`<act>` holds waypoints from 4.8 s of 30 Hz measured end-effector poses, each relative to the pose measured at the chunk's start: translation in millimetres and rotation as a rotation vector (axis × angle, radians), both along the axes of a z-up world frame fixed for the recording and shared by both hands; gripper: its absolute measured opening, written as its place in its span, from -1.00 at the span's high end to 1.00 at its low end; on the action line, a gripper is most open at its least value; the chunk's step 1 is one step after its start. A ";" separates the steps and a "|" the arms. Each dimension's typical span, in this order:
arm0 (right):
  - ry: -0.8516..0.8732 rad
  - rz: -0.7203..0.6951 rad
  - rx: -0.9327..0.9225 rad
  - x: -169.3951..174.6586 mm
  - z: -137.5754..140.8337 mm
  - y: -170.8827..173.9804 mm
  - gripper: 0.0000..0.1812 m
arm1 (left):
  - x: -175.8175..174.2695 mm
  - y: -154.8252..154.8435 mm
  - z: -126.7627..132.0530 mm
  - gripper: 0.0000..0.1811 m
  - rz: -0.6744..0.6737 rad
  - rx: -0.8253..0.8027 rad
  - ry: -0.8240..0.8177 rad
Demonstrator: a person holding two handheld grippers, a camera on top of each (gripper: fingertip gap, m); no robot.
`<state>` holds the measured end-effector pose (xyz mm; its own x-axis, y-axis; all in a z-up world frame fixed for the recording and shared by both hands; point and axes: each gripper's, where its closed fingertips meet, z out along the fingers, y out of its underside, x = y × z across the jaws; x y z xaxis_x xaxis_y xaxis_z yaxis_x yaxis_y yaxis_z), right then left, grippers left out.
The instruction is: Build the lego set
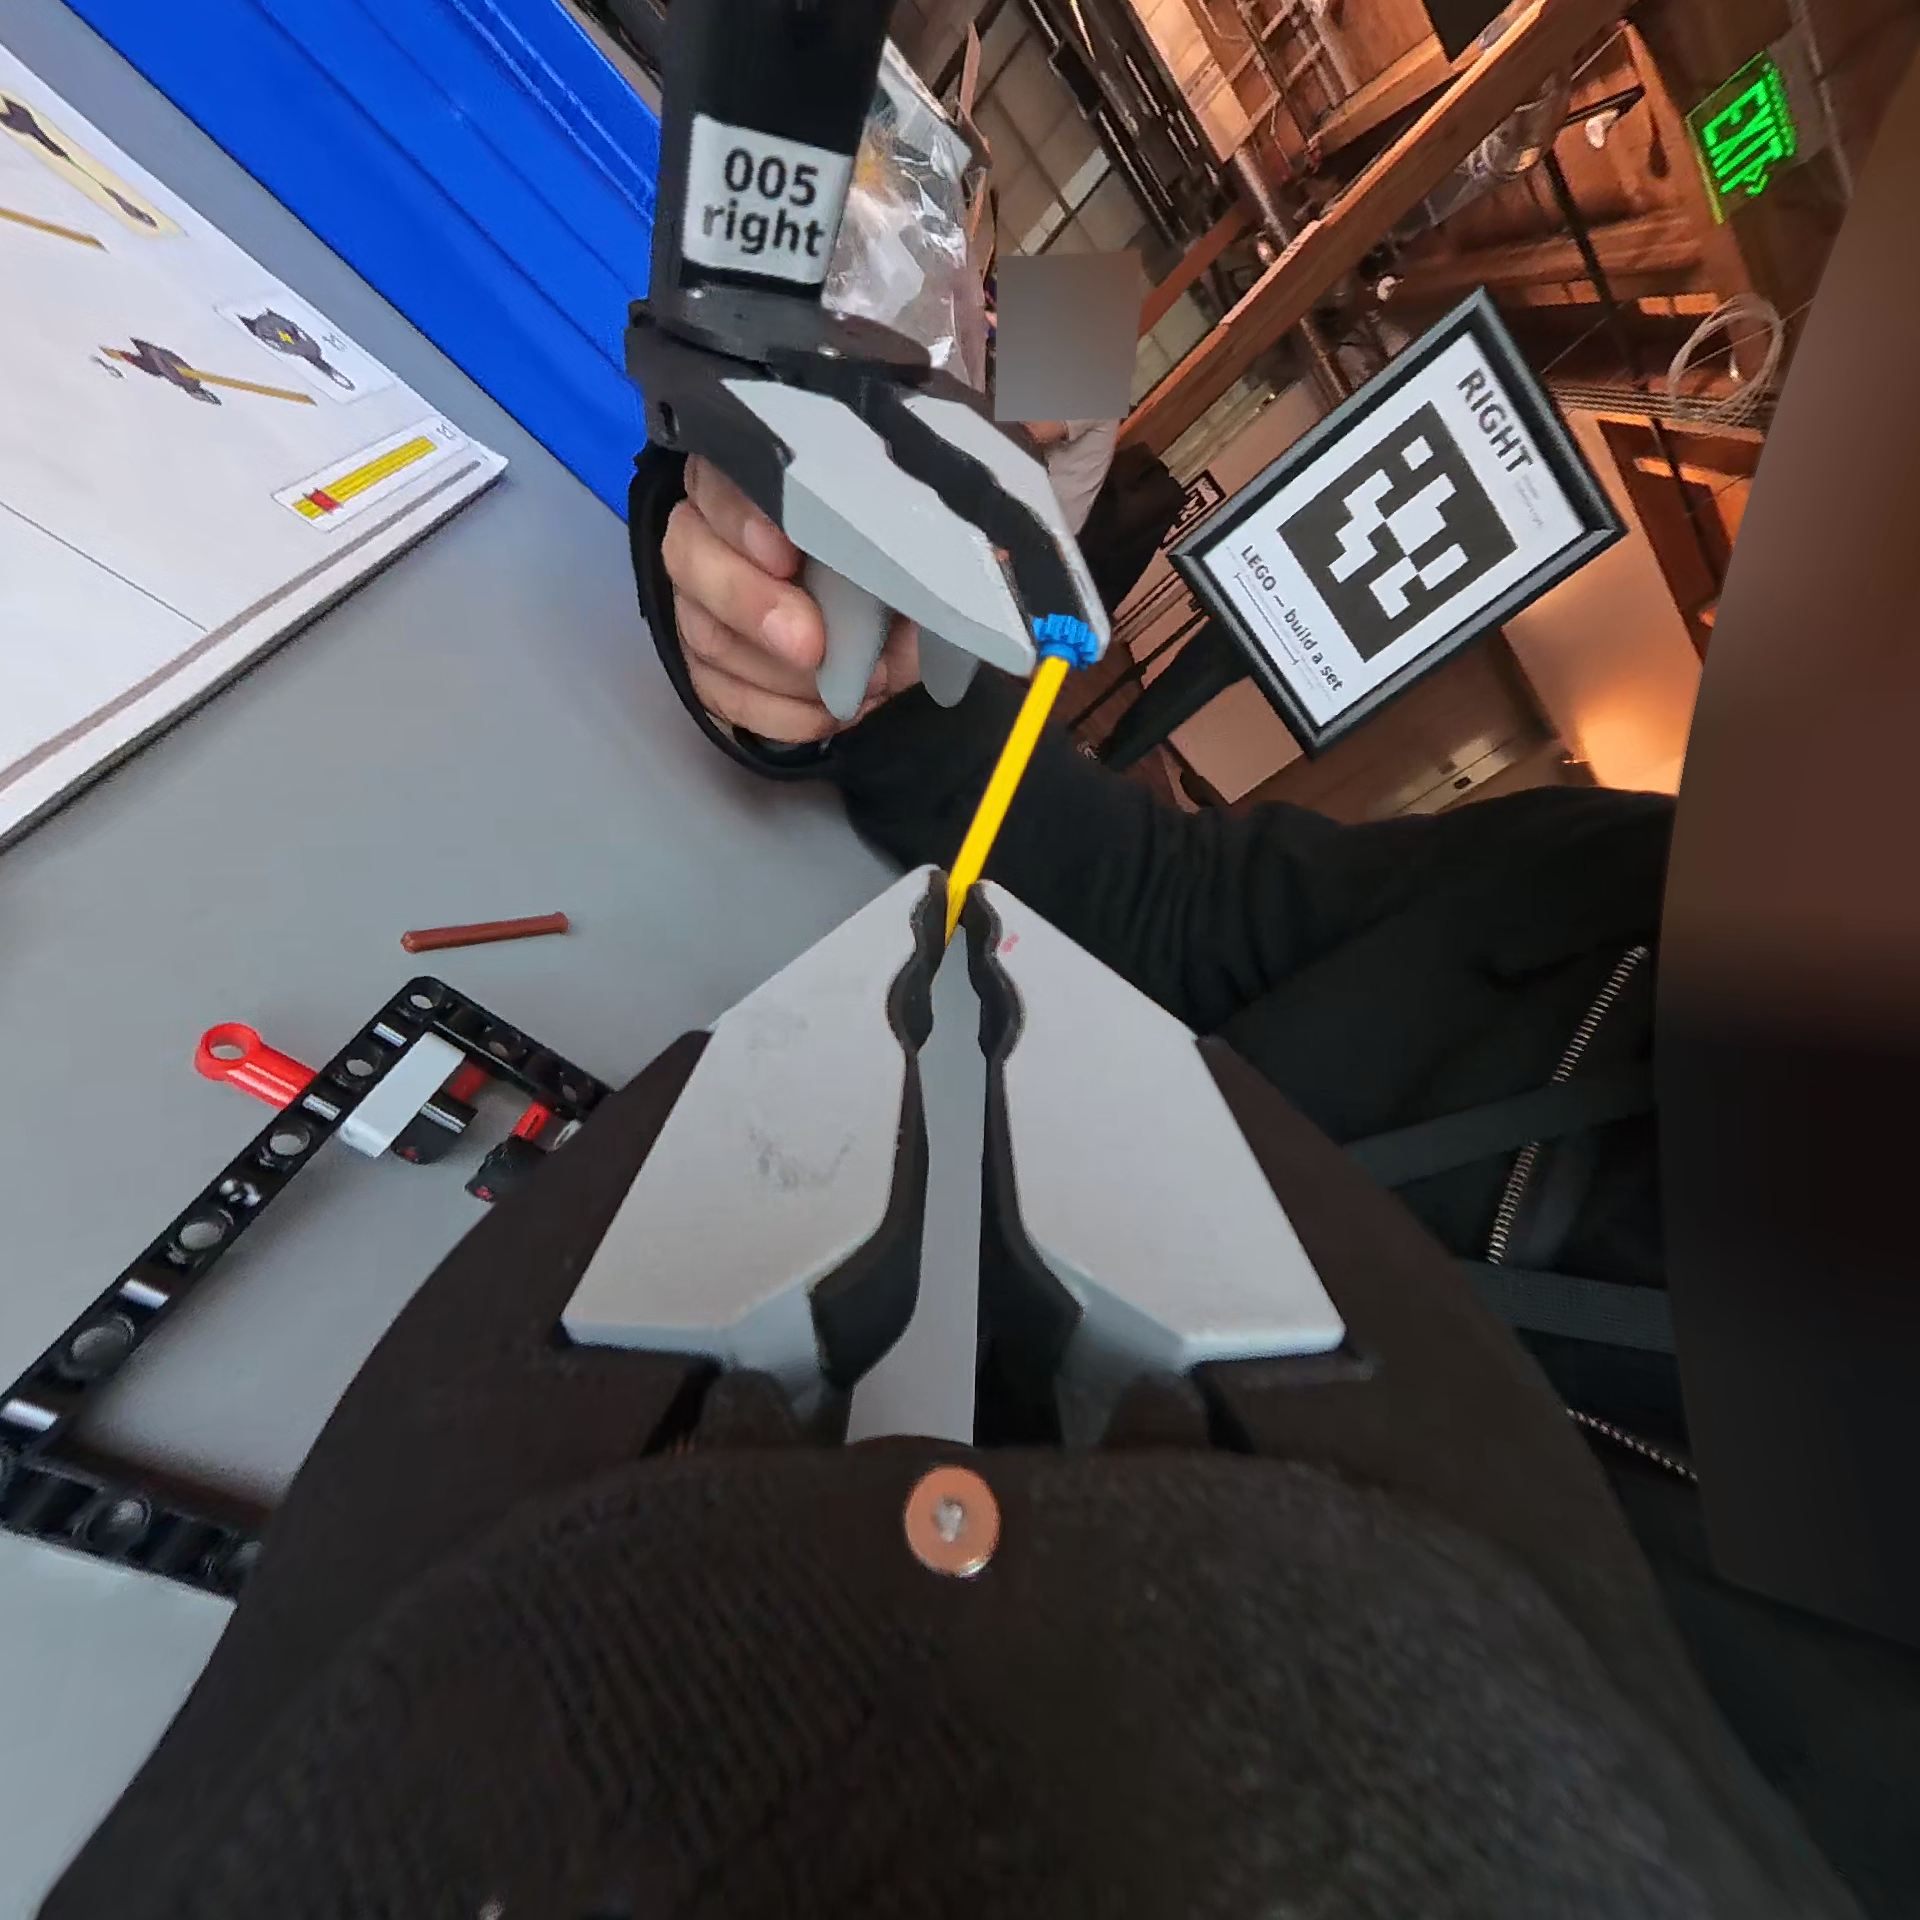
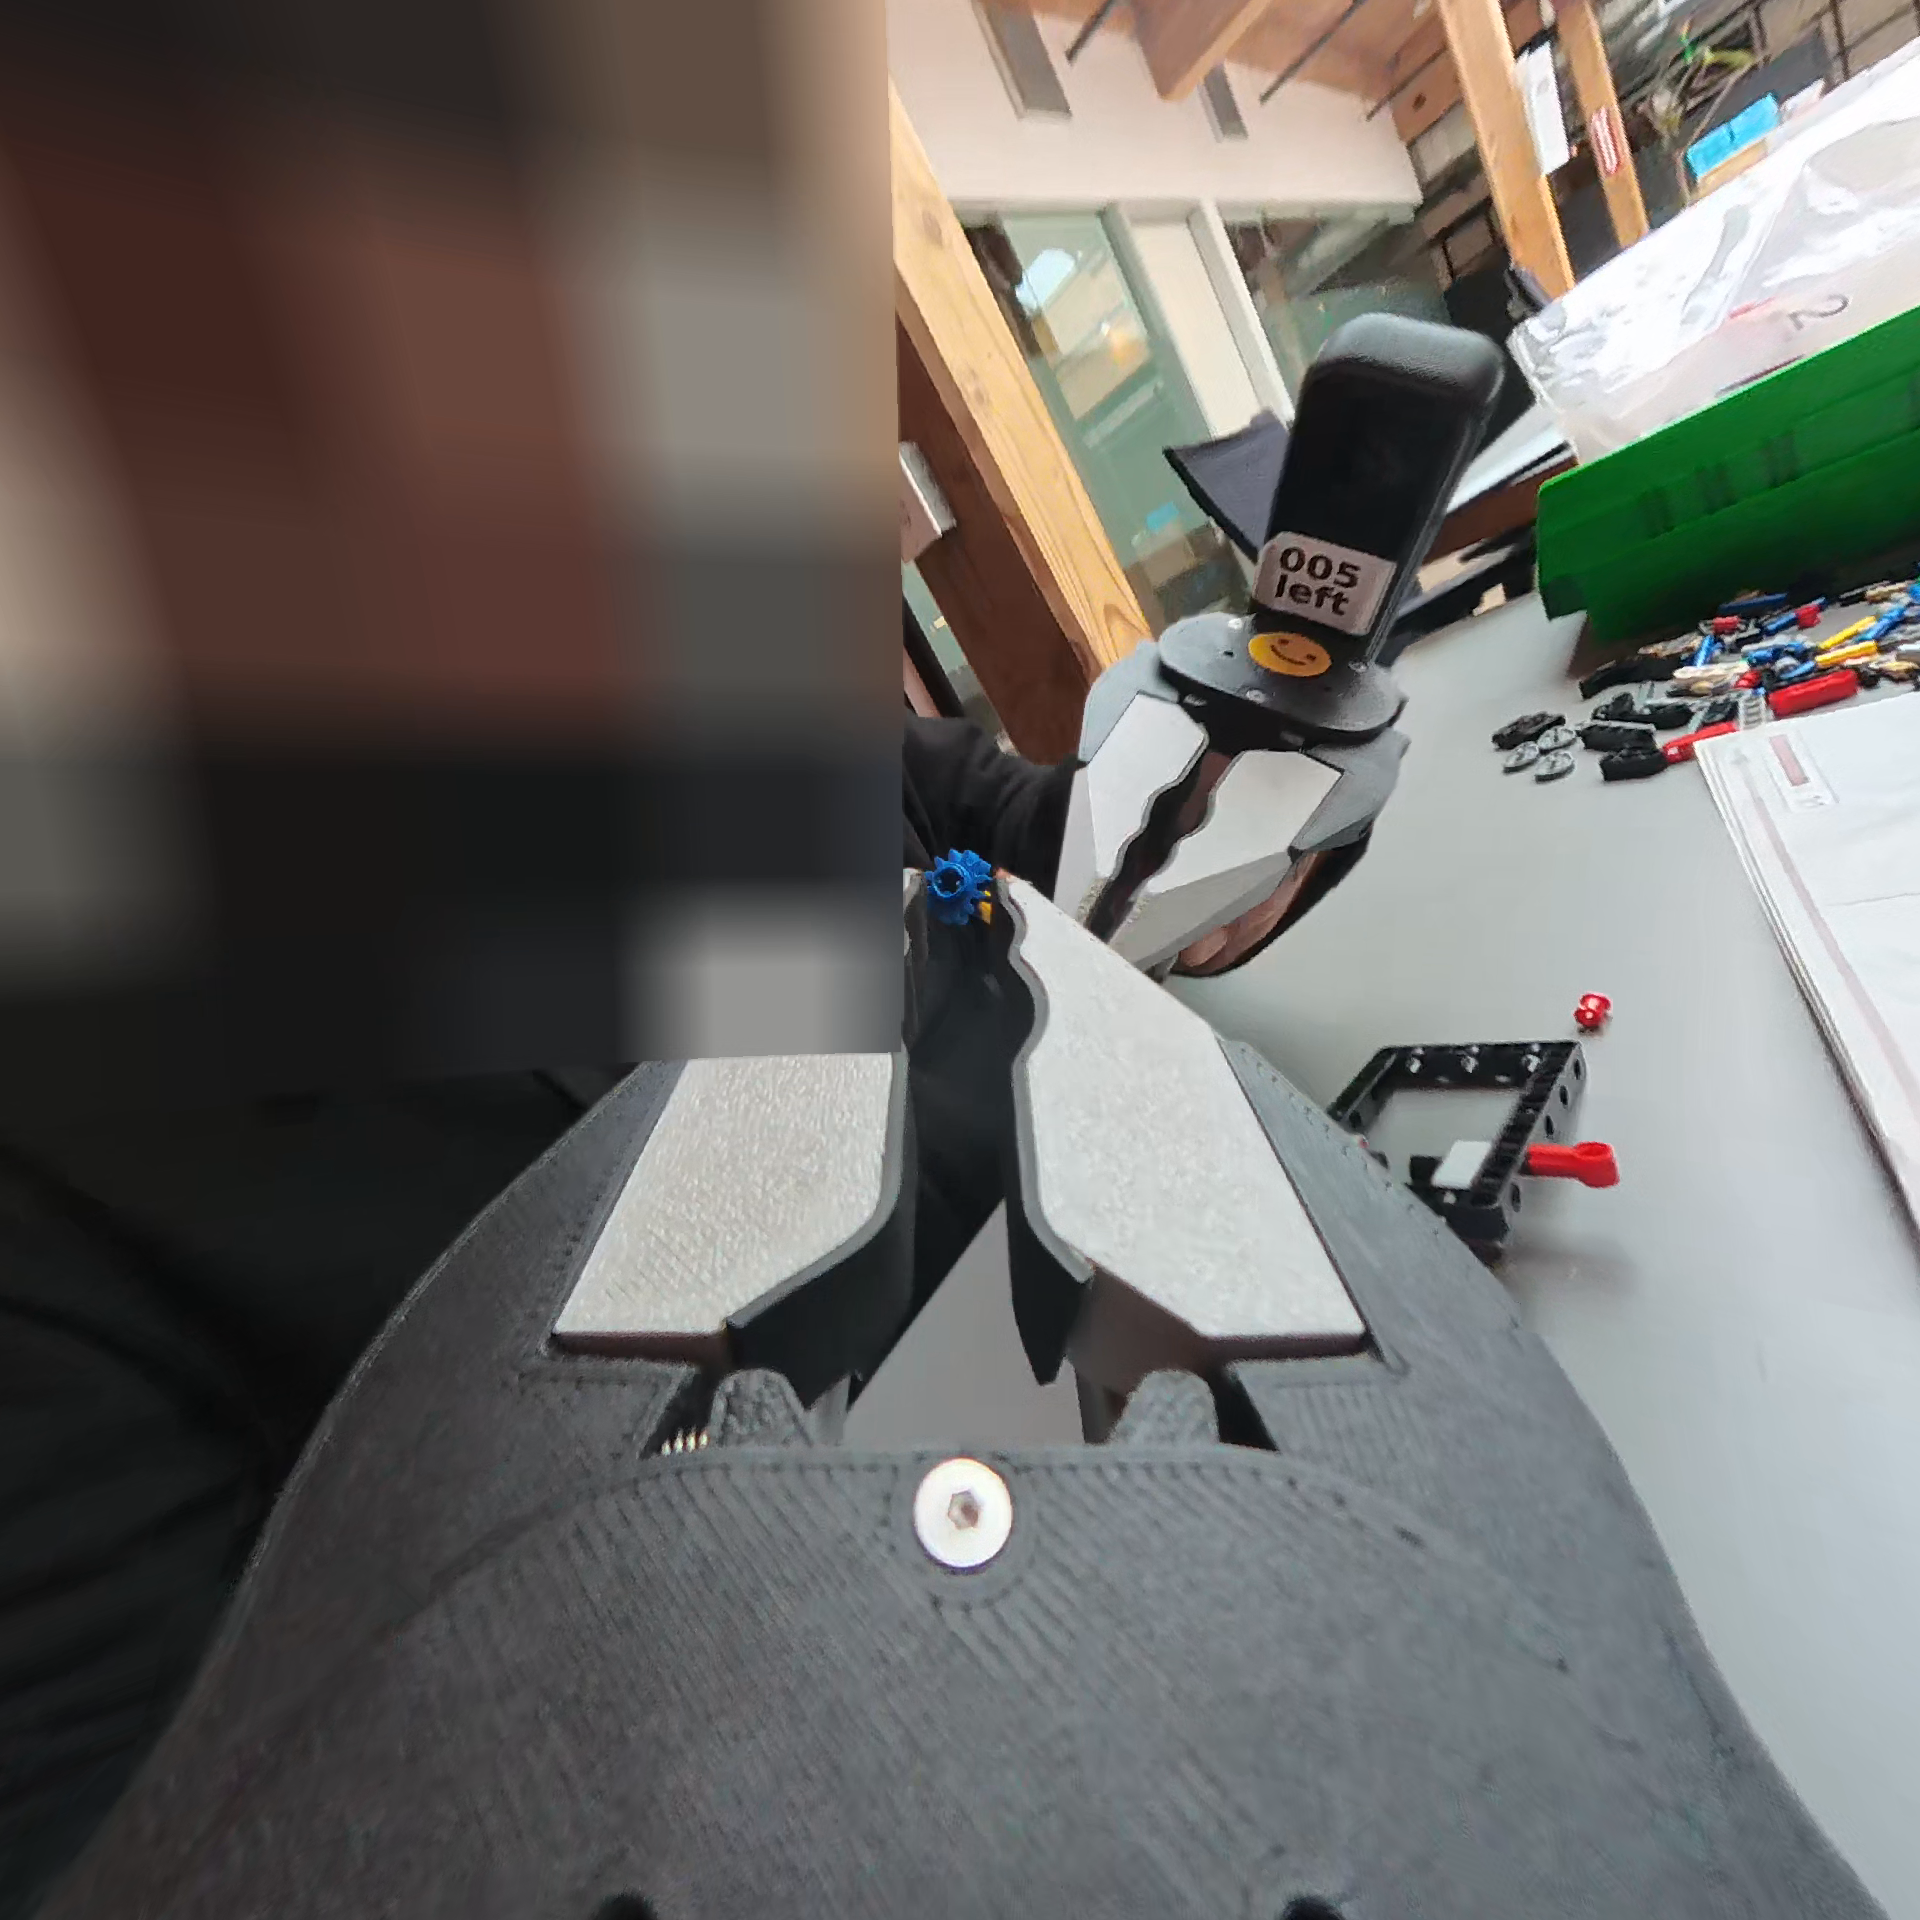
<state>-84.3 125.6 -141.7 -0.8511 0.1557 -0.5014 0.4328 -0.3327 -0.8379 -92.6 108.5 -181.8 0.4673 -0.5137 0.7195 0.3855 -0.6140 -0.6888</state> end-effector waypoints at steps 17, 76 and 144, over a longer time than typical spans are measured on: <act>-0.013 0.018 0.180 5.9 -29.4 -5.8 0.91 | -6.5 -3.7 -18.8 0.99 0.004 -0.028 -0.012; -0.121 -0.102 0.407 -14.1 -75.8 -75.2 0.91 | -1.8 -40.5 -46.1 0.84 0.291 0.501 1.084; -0.091 -0.211 1.048 -17.2 -150.2 -64.9 1.00 | -43.1 -93.8 -111.6 0.78 -0.054 -0.263 1.140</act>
